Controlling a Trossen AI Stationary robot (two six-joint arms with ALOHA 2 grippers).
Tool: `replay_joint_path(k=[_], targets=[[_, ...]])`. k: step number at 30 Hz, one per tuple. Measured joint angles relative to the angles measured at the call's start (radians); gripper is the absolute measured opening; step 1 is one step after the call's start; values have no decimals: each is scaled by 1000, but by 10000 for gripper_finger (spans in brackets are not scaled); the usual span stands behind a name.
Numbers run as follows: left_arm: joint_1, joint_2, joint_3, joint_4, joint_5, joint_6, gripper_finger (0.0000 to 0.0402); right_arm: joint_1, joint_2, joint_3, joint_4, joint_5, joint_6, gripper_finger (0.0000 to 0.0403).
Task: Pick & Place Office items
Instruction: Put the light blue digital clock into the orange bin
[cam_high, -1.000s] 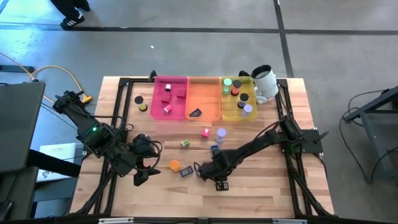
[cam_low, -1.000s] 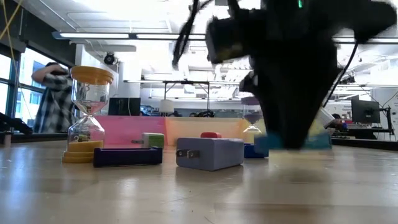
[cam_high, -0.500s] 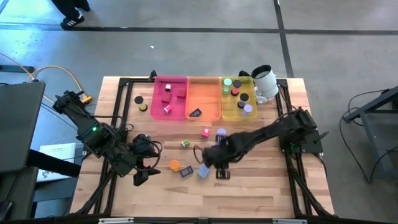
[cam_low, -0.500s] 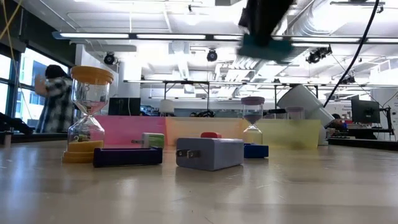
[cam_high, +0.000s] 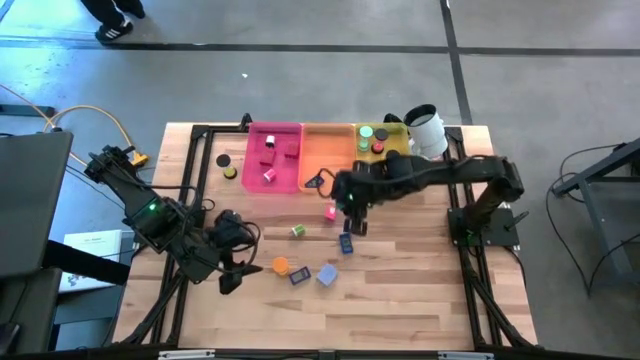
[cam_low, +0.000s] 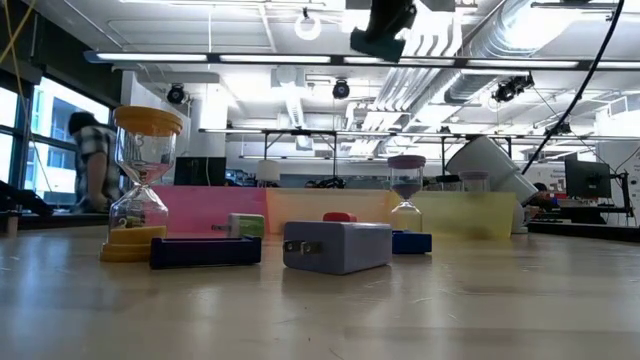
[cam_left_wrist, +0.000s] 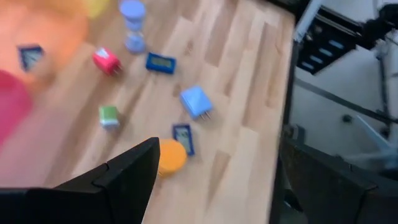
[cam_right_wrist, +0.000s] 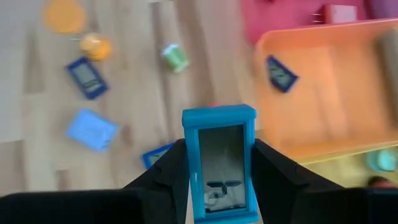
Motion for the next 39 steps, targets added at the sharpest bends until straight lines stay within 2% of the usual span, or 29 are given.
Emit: replay_joint_path(k=[6,14,20,25,30,33,36,39], targets=[[12,0,0,0,-128,29,325,-148,8,-1,44,-59,-134,124],[61,0,0,0,-127,23,325,-341,12,-1,228,-140,-177,124],[135,0,0,-1,-52,140,325,-468,42,0,337,-185,-181,124],[243,0,0,-15,69,292,325,-537,117,0,354,-241,-170,124],[395,0,0,-32,150,461,325,-569,199,0,354,-235,-190,124],[503,0,0,-31,258,551,325,-574,253,0,362,-233,-200,124],[599,0,0,-31,358,599,325,-581,304,0,366,-233,-205,124],[669,0,0,-31,392,602,325,-583,356,0,372,-234,-205,124]])
